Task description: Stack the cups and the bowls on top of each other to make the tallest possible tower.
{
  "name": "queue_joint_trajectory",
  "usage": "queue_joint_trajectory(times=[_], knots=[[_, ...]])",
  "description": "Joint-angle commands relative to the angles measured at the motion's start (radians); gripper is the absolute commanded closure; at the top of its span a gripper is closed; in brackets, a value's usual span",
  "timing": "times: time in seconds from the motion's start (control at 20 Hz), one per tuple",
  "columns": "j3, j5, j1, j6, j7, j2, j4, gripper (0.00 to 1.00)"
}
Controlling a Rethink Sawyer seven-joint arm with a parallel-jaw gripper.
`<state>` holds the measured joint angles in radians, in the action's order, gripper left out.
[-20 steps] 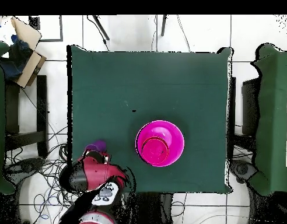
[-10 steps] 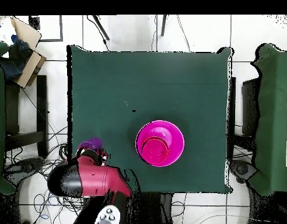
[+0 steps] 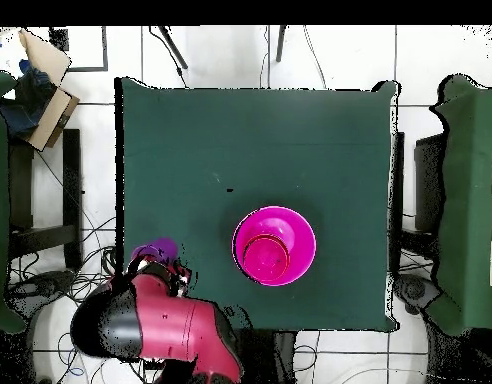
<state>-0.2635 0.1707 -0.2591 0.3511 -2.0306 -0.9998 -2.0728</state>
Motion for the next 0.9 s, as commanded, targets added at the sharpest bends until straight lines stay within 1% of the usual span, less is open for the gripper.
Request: queue_joint_trajectory(times=[0.05,0.25,0.3,0.4,0.5,0.7,0.9], knots=[[0.007,-0.036,-0.001,0.114,-0.096,-0.094,-0.100,1.00],[0.012,-0.043,0.014,0.101,-0.071,-0.135,-0.153,1.00],[0.025,-0.044,0.027,0.087,-0.052,-0.145,-0.173,1.00],[0.041,-0.033,0.044,0.076,-0.036,-0.173,-0.220,1.00],[0.033,-0.025,0.041,0.080,-0.044,-0.210,-0.259,1.00],[-0.028,-0.058,0.004,0.177,-0.062,-0.278,-0.258,1.00],[-0.048,-0.077,-0.008,0.230,-0.052,-0.323,-0.255,1.00]])
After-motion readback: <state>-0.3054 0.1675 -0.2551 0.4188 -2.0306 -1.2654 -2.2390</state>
